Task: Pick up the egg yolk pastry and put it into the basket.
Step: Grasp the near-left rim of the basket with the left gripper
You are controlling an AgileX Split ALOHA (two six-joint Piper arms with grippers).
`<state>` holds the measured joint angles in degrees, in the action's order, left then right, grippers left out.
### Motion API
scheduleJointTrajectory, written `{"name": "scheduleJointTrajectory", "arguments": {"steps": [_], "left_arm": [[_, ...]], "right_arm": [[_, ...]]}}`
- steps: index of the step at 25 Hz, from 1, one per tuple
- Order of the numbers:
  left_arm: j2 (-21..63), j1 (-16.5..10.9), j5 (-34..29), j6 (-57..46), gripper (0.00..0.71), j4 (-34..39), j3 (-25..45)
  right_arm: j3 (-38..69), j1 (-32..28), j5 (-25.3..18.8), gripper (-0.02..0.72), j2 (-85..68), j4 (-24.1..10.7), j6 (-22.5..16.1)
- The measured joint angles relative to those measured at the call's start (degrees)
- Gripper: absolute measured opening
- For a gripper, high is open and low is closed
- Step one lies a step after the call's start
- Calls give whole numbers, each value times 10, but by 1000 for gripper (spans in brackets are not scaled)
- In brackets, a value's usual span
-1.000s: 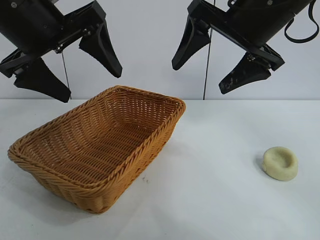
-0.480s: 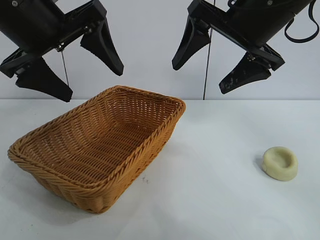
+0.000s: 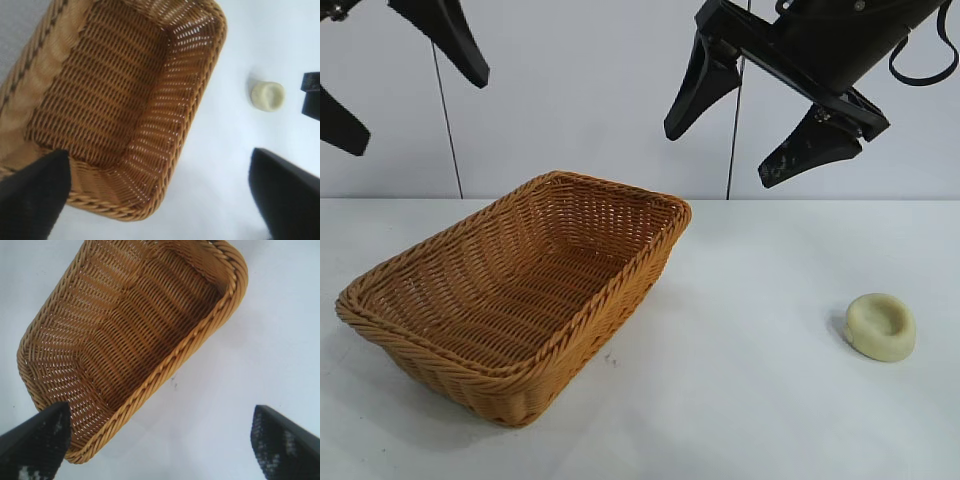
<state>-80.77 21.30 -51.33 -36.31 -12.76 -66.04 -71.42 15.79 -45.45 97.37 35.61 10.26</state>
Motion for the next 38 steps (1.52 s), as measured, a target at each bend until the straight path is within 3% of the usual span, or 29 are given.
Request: {"name": "scheduleJointTrajectory", "arguments": {"steps": [6,11,17,29,34,38], "left_arm": [[0,17,15,-168,692,79,22],[0,17,30,-257,692,78,96],[0,18,109,-389,692,77,169],[-4,18,145,-435,692,109,176],[-62,18,161,-440,692,116,176],[-142,18,233,-434,692,114,176]], "right_arm": [[0,0,0,696,0,0,0],[0,0,1,696,0,0,0],[0,0,1,696,0,0,0],[0,0,1,696,0,2,0],[0,0,1,696,0,2,0],[0,0,1,696,0,2,0]]}}
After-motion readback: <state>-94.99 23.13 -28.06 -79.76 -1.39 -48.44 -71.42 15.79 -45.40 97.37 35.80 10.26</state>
